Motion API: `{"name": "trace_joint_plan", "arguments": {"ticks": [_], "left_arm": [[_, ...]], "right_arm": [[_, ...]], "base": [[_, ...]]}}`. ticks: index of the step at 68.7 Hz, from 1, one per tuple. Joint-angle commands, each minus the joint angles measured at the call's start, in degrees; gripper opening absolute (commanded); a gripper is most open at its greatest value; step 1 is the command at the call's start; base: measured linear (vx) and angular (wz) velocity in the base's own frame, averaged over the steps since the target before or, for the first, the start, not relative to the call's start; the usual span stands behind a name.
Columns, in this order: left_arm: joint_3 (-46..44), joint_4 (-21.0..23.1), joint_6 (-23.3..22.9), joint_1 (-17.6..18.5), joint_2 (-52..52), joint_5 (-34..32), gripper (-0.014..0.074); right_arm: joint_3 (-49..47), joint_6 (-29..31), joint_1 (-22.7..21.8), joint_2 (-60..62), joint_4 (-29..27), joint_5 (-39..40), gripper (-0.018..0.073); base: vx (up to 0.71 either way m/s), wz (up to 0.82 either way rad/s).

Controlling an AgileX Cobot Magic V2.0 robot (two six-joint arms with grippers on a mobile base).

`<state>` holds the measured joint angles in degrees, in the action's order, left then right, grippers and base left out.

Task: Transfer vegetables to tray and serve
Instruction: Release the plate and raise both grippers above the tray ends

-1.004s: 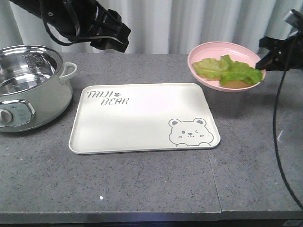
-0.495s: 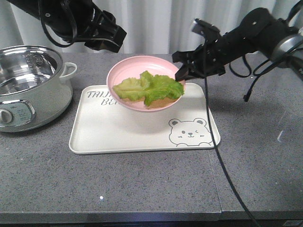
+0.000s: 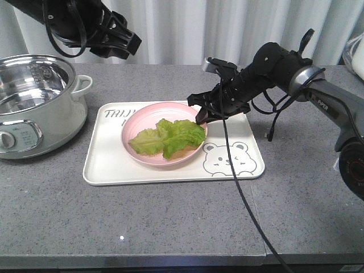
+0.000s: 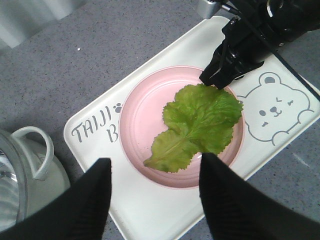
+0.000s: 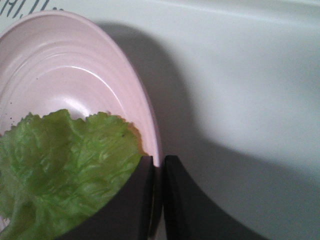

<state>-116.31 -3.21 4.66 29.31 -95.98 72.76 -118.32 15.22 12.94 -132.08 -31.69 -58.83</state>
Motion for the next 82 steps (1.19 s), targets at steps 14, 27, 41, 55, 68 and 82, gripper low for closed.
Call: {"name": "trace_joint_plan", "arguments": {"ticks": [14,27,41,55,68,82], "left_arm": [[-1.54,-4.87,-3.99,0.02,2.11,-0.55,0.0375],[-1.54,-5.7,-4.66,0.02,2.17,-0.55,0.0375],[-1.54,-7.8,-5.39,0.02,2.22,-0.55,0.0375],[-1.54,-8.95,-8.45,-1.1,2.5,-0.55,0.0375],[-1.54,-6.58,-10.98,-5.67,2.5,-0.55,0.0375],[-0.58,-1.74,-11.11,-9.75,2.52,-0.55,0.0375]], "right_arm": [[-1.85,1.3,-0.08,4.21,-1.82,0.68,0.0323],[-1.85,0.52,-0.38,5.09,-1.69,0.61,0.0464],[-1.85,-0.73,-0.55,10.37,5.43,0.84,0.0463],[-1.85,-5.87,-1.07,16.82,12.71,-0.85,0.0463],[-1.85,-11.82,-3.05,20.79,16.57,-9.76,0.0463],[-1.56,-16.73,-3.88,22.8,18.25,-15.05,0.0461]], "base": [[0.0,0.0],[0.0,0.0],[0.0,0.0],[0.0,0.0],[0.0,0.0],[0.0,0.0]]}}
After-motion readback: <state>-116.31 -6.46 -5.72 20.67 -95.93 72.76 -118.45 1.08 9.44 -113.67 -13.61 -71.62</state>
